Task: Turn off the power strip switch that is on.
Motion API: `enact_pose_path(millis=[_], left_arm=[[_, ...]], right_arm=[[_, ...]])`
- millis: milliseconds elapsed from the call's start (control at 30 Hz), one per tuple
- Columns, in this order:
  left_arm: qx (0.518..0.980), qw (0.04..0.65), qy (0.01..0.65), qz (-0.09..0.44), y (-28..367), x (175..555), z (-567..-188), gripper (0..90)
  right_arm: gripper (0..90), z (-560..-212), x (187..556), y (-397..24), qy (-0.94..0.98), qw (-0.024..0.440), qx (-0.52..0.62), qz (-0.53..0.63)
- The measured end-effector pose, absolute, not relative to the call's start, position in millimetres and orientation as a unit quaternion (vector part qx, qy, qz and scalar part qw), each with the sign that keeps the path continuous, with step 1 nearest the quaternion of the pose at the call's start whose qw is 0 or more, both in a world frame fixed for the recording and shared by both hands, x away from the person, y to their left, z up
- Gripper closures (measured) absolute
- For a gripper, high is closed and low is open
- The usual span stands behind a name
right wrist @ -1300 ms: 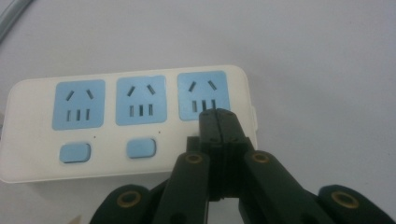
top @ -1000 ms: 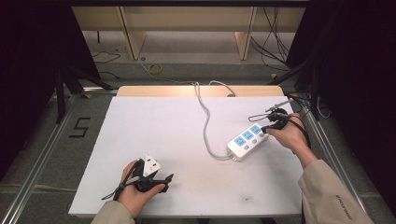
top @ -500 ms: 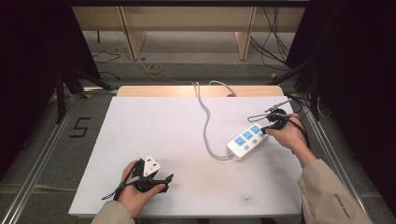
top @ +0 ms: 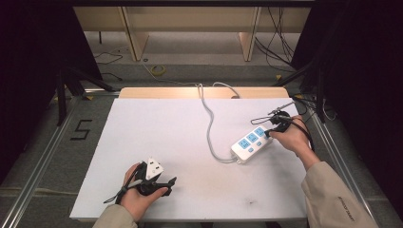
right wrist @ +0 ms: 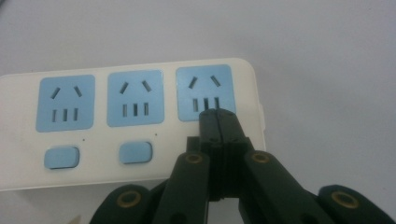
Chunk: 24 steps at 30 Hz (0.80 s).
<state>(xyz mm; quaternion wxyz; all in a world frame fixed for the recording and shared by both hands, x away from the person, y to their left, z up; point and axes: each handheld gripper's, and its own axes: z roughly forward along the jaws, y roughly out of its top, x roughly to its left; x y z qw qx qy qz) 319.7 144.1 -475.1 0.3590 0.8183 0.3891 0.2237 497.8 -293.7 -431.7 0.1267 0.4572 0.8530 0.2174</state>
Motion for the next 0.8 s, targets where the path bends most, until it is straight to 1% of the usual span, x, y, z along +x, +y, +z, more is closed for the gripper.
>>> enact_pose_path(millis=[800], left_arm=[[0.818,0.36,0.389,0.223,143.5,319.8,-475.4,22.9]], right_arm=[[90.0,-434.6,499.1,-291.5,0.857,0.124,0.455,0.208]])
